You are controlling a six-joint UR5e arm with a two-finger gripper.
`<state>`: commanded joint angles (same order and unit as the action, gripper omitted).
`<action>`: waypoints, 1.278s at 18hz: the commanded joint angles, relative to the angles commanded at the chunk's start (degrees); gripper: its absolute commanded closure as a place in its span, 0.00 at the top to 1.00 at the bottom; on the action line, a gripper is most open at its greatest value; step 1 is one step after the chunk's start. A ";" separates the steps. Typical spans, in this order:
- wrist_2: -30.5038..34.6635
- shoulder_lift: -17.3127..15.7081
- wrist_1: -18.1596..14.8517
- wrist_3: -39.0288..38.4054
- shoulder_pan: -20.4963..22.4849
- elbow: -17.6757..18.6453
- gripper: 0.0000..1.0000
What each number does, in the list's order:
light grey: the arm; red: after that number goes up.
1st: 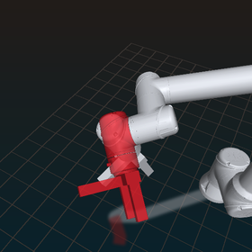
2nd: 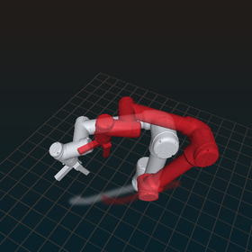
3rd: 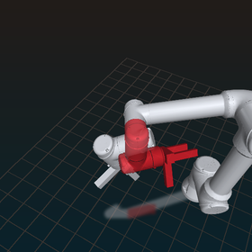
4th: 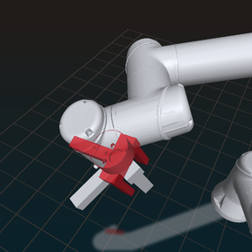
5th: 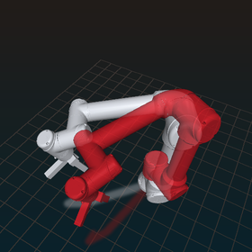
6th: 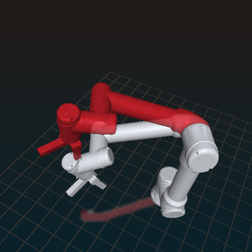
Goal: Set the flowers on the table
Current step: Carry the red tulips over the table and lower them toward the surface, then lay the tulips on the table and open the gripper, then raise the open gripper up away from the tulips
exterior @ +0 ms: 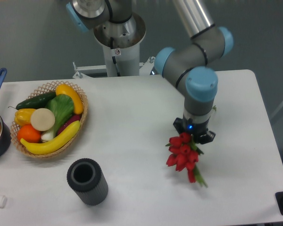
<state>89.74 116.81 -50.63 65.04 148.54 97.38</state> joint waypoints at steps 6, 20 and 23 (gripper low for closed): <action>0.35 -0.79 0.53 -0.35 0.09 -0.09 1.00; 1.68 -8.88 -7.61 0.09 3.51 -7.71 1.00; -2.97 -8.79 -18.95 0.09 5.35 -16.93 1.00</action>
<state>86.77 108.02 -69.57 65.13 153.89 80.45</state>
